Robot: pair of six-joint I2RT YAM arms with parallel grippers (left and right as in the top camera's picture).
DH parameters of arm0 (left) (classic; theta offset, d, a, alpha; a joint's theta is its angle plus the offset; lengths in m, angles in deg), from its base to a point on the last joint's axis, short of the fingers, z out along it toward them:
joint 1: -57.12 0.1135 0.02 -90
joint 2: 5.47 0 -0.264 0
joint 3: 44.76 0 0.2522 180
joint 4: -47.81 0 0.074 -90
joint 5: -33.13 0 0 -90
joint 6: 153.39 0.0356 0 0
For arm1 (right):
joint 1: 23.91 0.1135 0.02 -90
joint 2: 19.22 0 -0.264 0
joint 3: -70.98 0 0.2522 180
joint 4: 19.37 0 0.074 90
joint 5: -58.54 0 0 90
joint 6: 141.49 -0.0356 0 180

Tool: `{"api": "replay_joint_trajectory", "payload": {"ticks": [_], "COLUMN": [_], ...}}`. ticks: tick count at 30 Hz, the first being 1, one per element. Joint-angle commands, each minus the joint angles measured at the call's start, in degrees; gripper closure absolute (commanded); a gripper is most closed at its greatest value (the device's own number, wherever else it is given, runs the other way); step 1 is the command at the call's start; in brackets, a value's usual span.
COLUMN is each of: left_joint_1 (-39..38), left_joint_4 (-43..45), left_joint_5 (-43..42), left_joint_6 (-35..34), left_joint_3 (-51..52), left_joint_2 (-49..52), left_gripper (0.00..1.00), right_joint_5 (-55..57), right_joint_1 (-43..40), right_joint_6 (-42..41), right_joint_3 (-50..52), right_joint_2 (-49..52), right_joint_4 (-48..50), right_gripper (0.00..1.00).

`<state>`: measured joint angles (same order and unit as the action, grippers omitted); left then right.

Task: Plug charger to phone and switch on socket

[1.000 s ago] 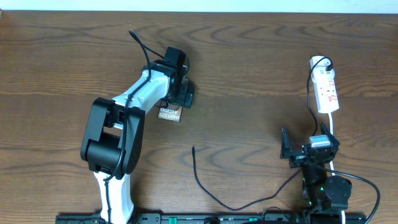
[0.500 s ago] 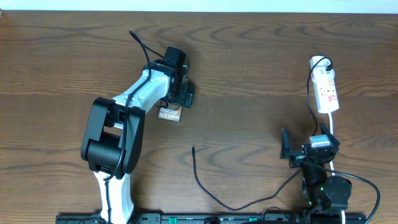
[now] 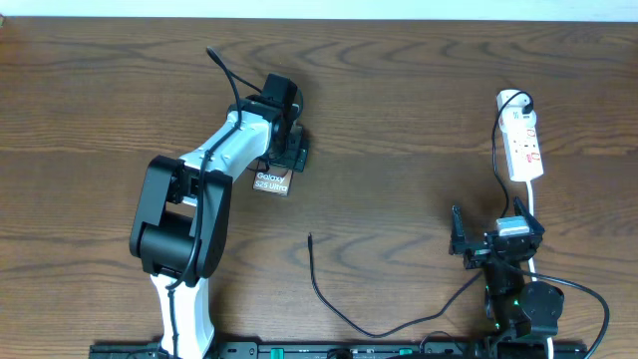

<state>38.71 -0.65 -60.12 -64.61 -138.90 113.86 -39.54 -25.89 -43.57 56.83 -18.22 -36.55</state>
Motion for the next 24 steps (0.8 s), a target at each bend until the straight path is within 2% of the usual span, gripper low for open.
{"api": "replay_joint_trajectory", "payload": {"ticks": [1,17,24], "left_joint_1": [0.1,0.1,0.1], "left_joint_4": [-1.2,-1.5,-1.7], "left_joint_5": [-3.8,-3.8,-3.8], "left_joint_6": [0.2,0.2,0.1], "left_joint_3": [3.3,3.3,3.3], "left_joint_2": [6.6,6.6,6.6], "left_gripper": [0.14,0.2,0.38], "right_joint_5": [0.0,0.0,0.0], "right_joint_1": [0.3,0.3,0.3], "right_joint_6": [-0.6,-0.6,-0.6], "right_joint_3": [0.1,0.1,0.1], "right_joint_2": [-0.3,-0.2,-0.2], "right_joint_4": [-0.2,-0.2,-0.2], "right_gripper": [0.01,0.01,0.01]}}
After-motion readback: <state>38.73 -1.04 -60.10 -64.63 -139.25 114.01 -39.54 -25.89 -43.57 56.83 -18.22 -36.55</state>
